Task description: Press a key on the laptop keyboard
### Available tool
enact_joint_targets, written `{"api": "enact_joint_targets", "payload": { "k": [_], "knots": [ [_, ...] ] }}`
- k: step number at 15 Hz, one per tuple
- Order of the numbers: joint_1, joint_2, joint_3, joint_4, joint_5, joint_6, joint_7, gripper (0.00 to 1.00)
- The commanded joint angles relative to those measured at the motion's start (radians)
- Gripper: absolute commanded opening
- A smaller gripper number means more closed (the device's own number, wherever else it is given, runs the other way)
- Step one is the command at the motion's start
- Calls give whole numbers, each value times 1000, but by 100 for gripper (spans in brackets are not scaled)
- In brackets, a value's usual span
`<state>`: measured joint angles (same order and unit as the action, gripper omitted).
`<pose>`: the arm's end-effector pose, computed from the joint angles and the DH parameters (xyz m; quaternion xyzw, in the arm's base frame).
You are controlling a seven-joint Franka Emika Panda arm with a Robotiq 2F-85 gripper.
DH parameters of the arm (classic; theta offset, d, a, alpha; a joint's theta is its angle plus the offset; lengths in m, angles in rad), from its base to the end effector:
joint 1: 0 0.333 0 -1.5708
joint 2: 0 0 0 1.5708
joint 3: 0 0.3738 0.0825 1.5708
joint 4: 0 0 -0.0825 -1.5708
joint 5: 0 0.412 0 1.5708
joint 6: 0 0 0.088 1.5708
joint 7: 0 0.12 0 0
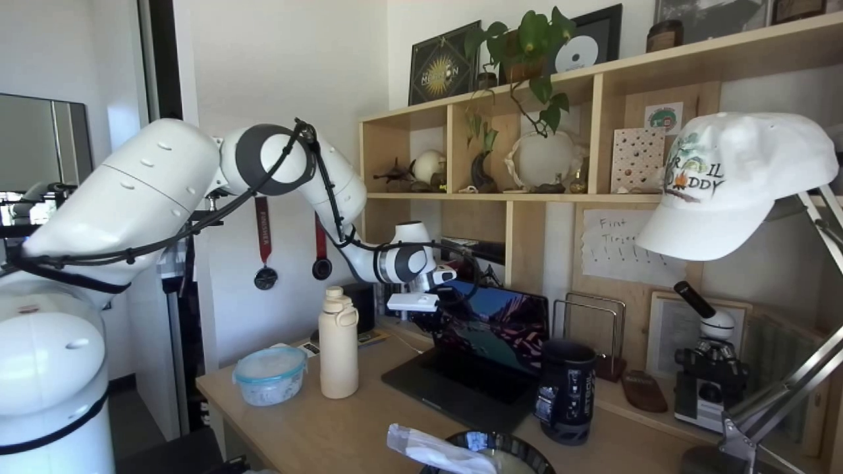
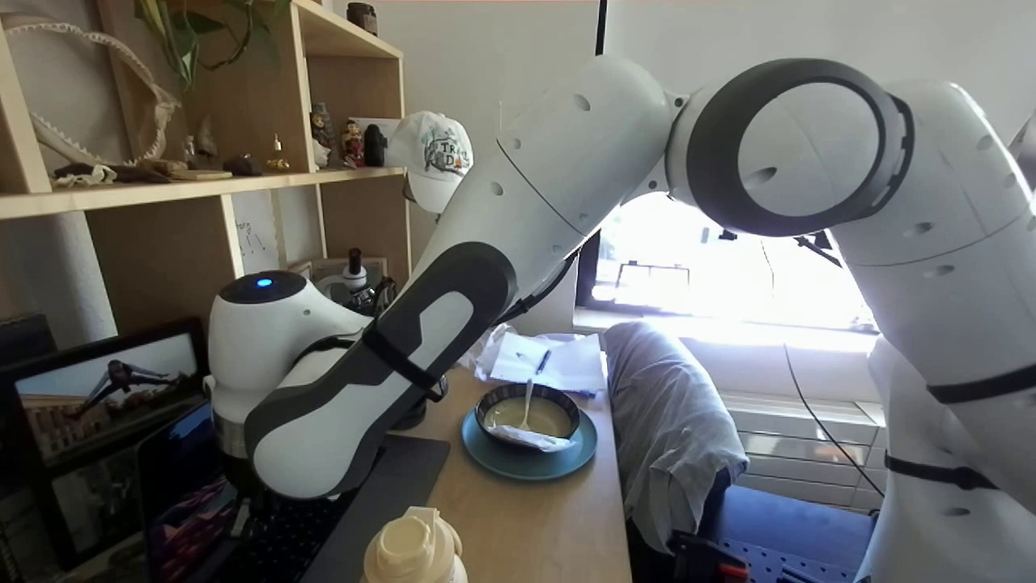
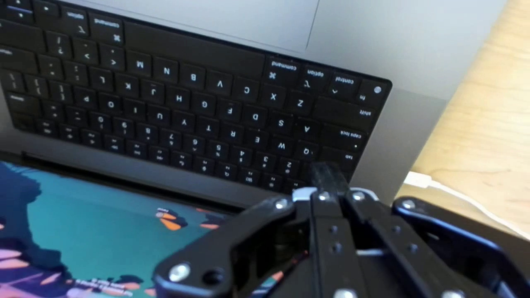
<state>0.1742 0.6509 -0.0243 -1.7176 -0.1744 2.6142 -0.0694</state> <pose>0.7440 0.1176 0.2480 0.9742 0.1804 0.1241 0.0548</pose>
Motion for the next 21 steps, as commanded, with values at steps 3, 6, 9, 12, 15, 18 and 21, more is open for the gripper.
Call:
{"api": "enact_joint_targets", "payload": {
  "k": [3,6,9,12,15,18,21],
  "knots": [
    [9,-88,-21,-85,-24,-44,82,0],
    [10,-118,-32,-155,-22,-42,135,0],
    [9,-145,-42,-230,-20,-28,184,0],
    [7,-169,-47,-289,-19,-26,215,0],
    [8,-183,-51,-326,-20,-25,243,0],
    [13,-182,-60,-340,-34,-27,262,0],
    [4,-168,-56,-348,-30,-4,266,0]
  ]
}}
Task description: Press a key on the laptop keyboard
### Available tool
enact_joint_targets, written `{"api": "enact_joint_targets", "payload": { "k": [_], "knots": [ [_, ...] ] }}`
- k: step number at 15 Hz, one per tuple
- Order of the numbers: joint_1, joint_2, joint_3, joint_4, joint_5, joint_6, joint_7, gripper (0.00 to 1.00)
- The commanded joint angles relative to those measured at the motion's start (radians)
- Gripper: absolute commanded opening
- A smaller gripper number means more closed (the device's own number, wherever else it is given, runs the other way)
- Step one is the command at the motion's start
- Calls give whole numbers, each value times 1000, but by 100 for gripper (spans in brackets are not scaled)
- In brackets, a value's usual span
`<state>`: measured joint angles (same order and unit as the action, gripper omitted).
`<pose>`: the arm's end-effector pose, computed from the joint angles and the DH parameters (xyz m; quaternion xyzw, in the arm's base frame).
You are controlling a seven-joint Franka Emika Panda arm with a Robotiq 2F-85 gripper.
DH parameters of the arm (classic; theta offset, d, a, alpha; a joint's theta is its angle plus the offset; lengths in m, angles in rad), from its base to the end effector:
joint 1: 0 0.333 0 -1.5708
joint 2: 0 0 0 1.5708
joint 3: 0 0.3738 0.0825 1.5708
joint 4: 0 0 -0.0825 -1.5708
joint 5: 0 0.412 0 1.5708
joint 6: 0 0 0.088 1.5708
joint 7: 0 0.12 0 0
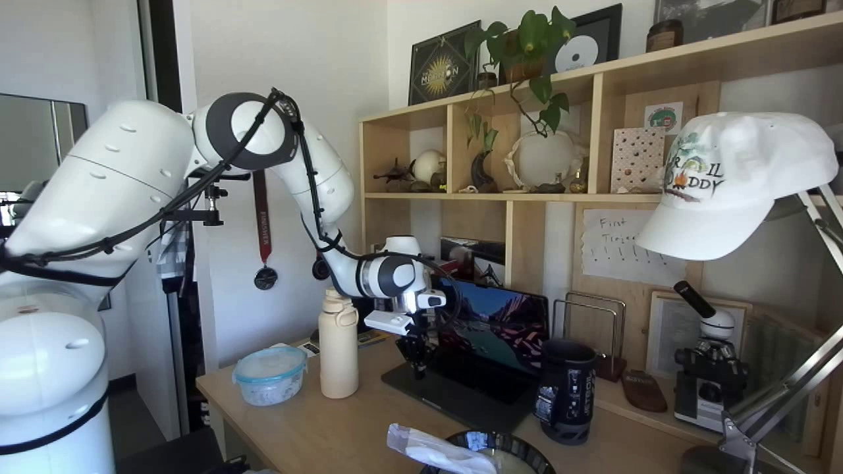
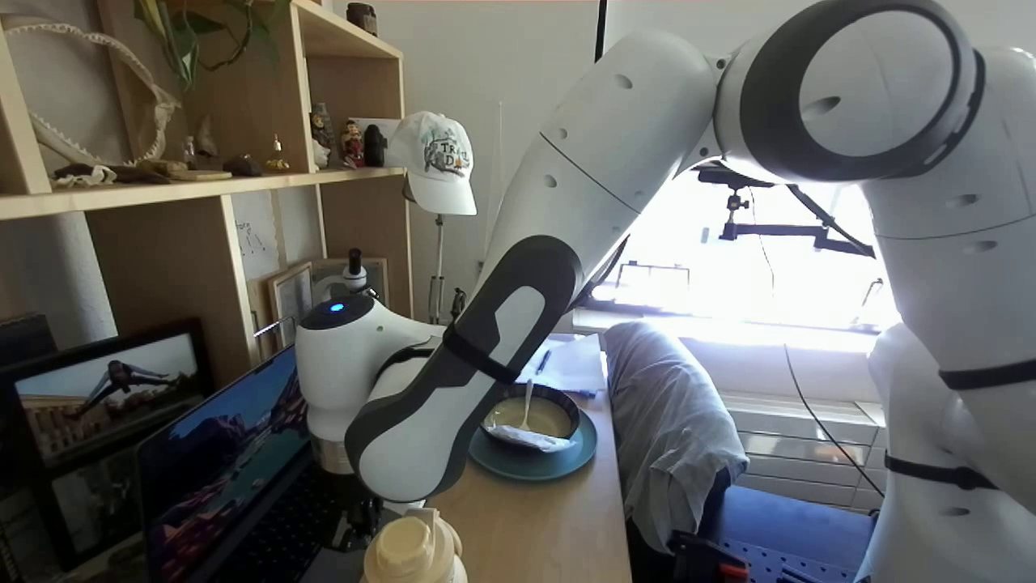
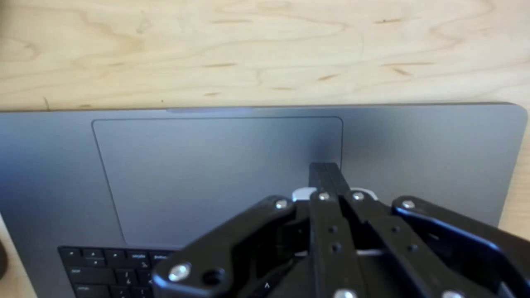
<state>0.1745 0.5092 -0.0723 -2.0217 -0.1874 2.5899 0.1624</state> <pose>0.6491 0.0707 0.2149 0.9958 0.0533 0.0377 0.0644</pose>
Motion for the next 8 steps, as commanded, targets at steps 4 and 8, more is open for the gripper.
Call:
{"api": "enact_joint_targets", "payload": {
  "k": [4,8],
  "knots": [
    [15,0,-26,-62,-38,92,50,0],
    [21,16,-38,-76,-31,139,68,0]
  ]
}}
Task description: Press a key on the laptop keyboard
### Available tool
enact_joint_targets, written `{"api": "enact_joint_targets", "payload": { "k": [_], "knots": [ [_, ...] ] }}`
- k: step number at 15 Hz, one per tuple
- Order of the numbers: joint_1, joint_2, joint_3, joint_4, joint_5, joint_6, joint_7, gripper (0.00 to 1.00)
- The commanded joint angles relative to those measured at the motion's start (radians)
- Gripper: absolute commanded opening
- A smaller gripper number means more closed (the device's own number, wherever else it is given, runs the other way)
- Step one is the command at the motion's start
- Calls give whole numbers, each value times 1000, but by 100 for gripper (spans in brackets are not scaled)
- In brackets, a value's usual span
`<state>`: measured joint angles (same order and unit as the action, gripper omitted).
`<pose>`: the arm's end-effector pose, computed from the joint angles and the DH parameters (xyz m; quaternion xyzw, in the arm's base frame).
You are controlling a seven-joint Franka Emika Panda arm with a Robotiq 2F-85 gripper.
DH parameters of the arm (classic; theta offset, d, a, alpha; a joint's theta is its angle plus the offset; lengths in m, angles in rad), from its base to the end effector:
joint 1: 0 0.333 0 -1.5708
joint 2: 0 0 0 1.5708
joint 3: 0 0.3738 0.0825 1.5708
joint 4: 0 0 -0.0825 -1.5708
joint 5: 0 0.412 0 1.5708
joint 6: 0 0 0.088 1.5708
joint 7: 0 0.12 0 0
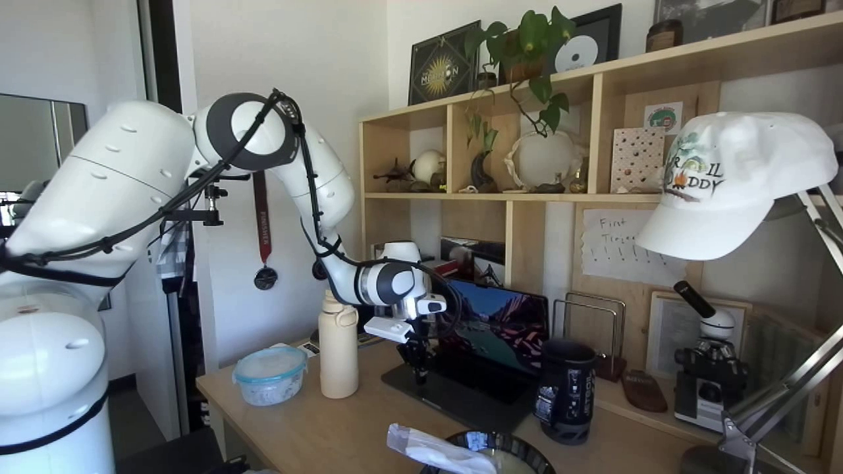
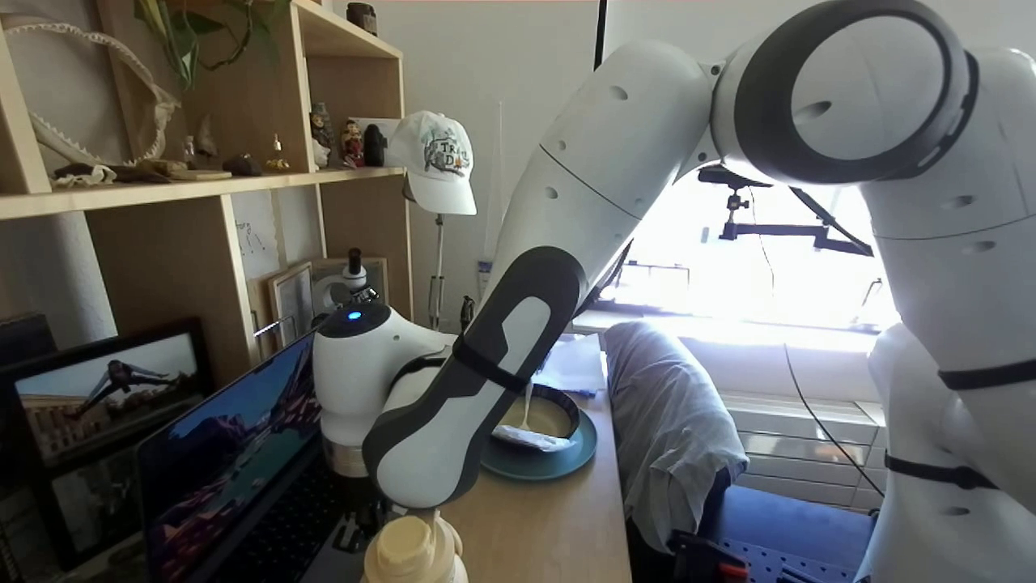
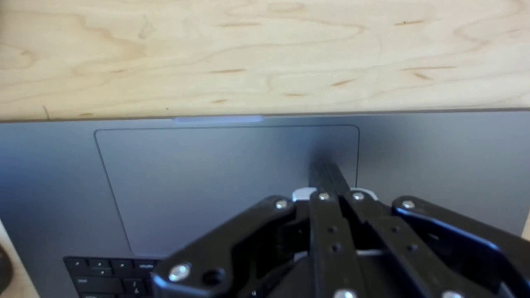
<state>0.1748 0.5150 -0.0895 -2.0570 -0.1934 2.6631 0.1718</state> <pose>0.6431 0.0612 0.2045 0.9954 0.0473 0.0533 0.0637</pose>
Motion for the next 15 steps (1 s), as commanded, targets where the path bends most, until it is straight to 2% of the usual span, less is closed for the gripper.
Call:
{"api": "enact_joint_targets", "payload": {
  "k": [1,15],
  "knots": [
    [19,14,-17,-42,-18,66,67,0],
    [13,-24,-33,-42,-10,15,105,0]
  ]
}}
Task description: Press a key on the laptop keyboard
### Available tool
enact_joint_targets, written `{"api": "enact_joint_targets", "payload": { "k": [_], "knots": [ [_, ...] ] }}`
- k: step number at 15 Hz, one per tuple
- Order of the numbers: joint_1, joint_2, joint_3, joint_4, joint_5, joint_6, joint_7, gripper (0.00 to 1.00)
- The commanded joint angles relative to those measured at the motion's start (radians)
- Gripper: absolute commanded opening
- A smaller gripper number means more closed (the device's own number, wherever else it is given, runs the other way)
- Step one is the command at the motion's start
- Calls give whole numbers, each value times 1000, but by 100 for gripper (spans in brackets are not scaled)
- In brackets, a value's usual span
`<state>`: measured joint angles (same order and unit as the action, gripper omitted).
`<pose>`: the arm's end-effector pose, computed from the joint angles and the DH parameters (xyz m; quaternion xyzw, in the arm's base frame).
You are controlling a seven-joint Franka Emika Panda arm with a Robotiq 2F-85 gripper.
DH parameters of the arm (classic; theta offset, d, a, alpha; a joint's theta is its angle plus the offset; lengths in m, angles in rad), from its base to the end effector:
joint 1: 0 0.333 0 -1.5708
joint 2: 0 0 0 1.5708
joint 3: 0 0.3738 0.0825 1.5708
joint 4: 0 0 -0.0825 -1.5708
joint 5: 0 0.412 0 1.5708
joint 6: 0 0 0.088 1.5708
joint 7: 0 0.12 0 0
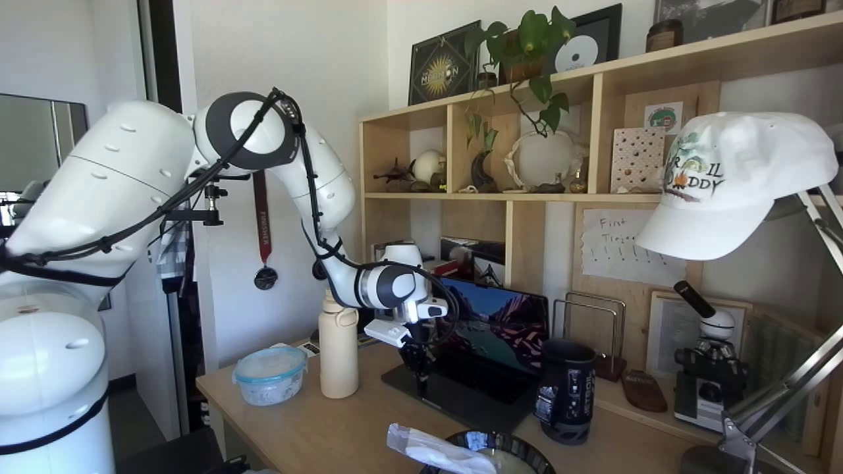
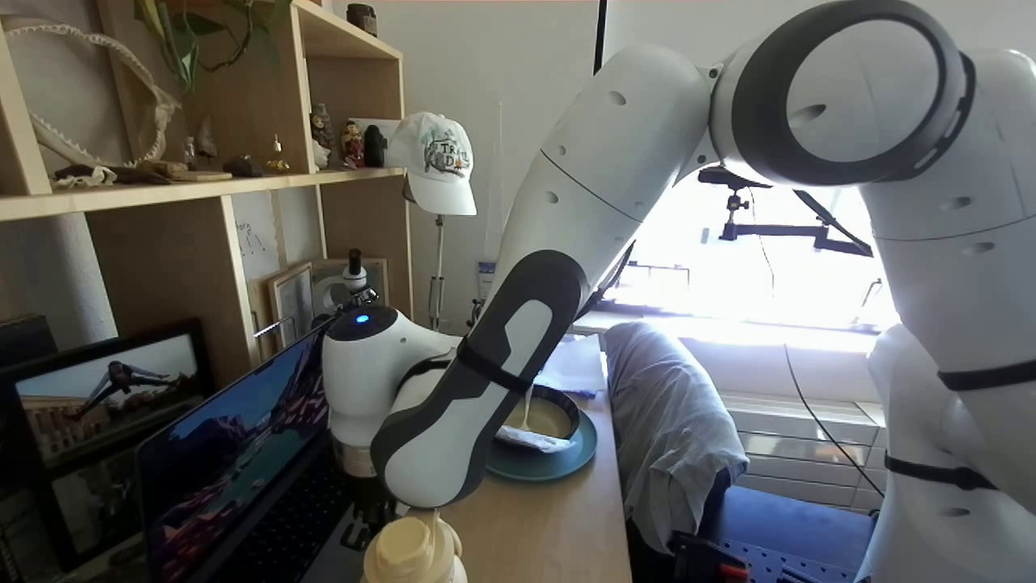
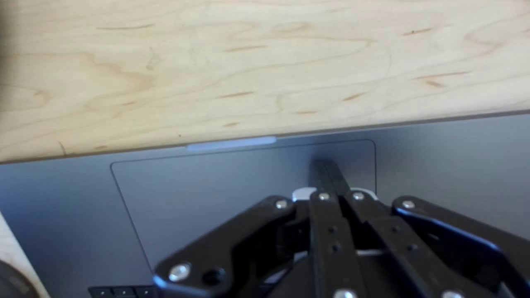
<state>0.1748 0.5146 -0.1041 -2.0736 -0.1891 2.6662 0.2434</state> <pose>0.6375 0.0513 0.1991 0.9967 0.0038 0.0491 0.0648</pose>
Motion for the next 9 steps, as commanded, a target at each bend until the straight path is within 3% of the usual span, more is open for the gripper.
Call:
{"api": "enact_joint_targets", "payload": {
  "k": [1,9],
  "knots": [
    [15,-34,-24,-24,-20,4,34,0],
    [-2,-144,-39,-20,-53,-30,4,0]
  ]
}}
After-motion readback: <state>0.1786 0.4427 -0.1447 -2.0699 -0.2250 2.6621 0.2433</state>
